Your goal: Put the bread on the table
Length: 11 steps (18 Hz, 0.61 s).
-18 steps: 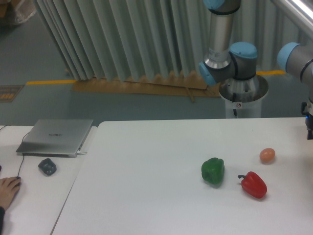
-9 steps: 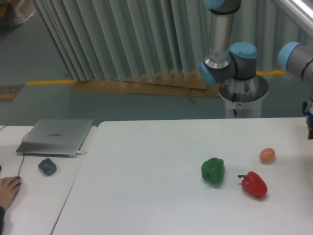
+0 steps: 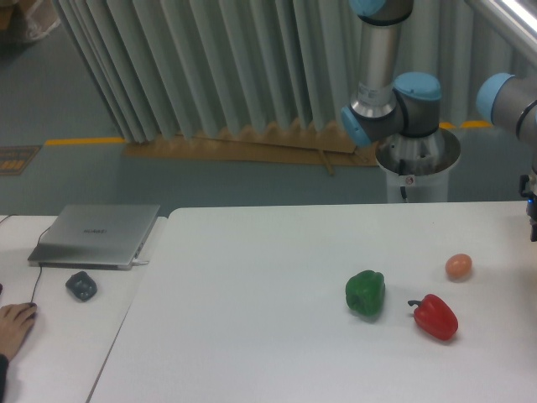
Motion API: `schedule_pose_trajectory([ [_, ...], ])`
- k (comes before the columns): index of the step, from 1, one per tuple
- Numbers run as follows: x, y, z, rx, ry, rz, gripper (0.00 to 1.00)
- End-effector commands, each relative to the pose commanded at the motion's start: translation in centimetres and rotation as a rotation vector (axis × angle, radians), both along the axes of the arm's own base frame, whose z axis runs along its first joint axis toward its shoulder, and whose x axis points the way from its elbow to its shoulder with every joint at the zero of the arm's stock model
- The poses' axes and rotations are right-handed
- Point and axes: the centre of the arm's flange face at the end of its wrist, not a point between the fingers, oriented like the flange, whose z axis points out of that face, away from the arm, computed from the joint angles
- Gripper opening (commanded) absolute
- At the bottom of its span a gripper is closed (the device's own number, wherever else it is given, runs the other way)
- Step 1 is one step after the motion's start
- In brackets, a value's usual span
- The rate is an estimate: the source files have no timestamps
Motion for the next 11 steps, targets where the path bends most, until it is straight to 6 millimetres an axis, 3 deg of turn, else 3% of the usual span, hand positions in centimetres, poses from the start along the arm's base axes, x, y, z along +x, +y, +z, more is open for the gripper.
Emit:
schedule_pose_trajectory([
  [11, -0.44, -0.75, -0.13, -0.004, -0.001, 0.031, 1.0],
])
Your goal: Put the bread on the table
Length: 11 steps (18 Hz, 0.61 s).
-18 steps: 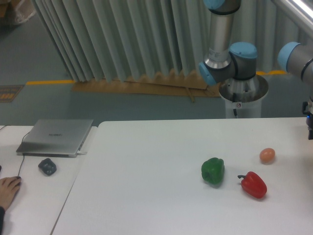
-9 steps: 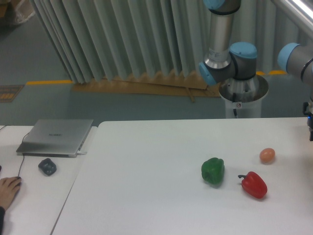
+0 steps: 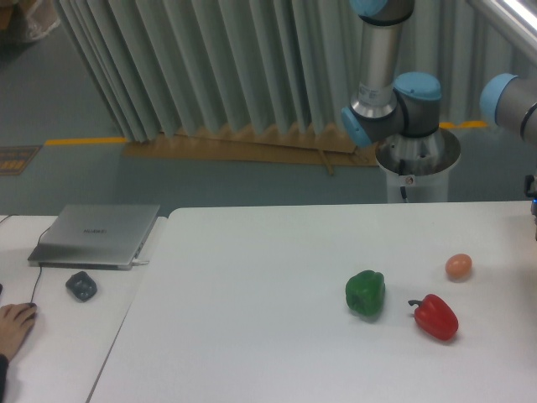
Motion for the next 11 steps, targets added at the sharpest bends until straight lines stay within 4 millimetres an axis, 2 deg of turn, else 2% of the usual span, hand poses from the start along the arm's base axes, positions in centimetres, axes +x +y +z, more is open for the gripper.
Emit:
schedule_pose_trajectory([
  [7, -0.8, -1.3, 0.1, -0.044, 0.014, -0.046, 1.0],
  [11, -1.7, -4.3, 0.6, -0.185, 0.018, -0.225, 1.0],
])
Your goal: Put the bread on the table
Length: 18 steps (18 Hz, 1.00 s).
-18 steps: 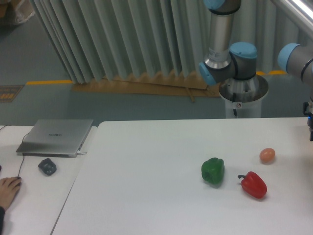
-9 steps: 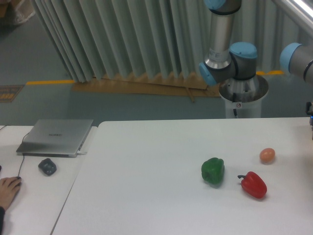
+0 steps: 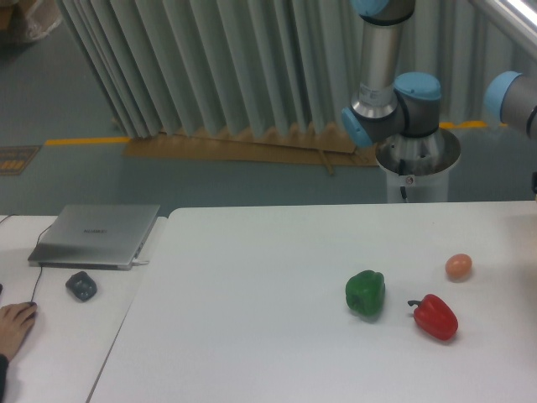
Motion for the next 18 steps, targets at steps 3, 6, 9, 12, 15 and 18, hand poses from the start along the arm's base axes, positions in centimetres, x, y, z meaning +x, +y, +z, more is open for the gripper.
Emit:
schedule_pose_trajectory([
  [3, 0.0, -1.3, -0.9, -0.065, -0.045, -0.054, 1.0],
  [6, 1.3, -3.1, -2.2, -0.192, -0.057, -0.111, 1.0],
  [9, 1.5, -3.9, -2.5, -0.301, -0.072, -0.205, 1.0],
  [12, 1.6, -5.0, -2.2, -0.362, -0.085, -0.271, 1.0],
  [15, 1.5, -6.1, -3.0, -0.409, -0.097, -0.274, 1.0],
  [18, 1.3, -6.9, -4.3, -0.418, -0.082, -0.27, 1.0],
])
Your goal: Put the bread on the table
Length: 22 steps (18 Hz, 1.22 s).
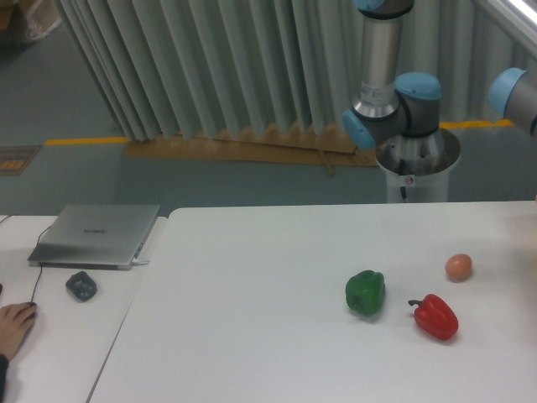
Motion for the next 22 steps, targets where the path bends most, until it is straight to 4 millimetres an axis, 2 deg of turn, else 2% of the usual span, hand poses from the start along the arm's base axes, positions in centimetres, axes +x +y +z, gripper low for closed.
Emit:
schedule_pose_trajectory([
  [3, -0.1, -1.1, -1.3, 0.006, 0.005, 0.006, 1.0],
  [18, 1.5, -1.9, -5.5, 0.038, 0.034, 0.04, 1.0],
  [22, 1.7, -2.0, -5.9, 0.037, 0.032, 0.049, 0.92],
])
